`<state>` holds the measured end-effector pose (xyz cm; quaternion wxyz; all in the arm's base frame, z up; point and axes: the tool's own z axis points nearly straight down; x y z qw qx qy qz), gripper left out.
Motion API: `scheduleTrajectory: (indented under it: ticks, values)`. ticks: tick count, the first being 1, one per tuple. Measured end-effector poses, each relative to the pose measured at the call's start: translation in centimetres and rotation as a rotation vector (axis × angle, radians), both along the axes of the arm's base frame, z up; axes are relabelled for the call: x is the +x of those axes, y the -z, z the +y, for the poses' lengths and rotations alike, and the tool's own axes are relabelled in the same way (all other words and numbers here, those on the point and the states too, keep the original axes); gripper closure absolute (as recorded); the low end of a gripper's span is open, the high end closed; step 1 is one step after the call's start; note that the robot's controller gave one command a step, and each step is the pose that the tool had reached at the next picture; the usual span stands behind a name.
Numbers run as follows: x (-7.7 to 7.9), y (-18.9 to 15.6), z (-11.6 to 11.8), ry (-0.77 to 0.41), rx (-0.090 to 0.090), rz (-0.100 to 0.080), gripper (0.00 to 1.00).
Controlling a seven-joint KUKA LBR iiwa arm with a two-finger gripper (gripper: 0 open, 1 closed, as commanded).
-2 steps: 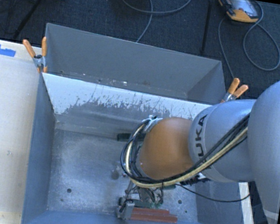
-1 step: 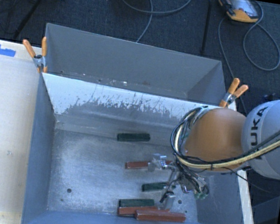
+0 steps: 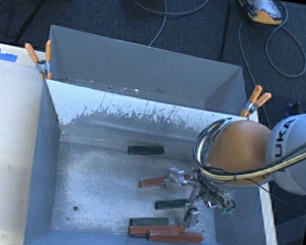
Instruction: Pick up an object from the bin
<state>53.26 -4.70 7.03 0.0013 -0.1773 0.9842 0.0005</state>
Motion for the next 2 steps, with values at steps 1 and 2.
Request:
scheduleTrajectory:
  ticks: [1,2]
  values:
    - [0.0,0.0,0.0,0.004,0.000,0.001,1.00]
    - [-1.4,-13.9,-1.4,0.011,-0.002,-0.005,1.00]
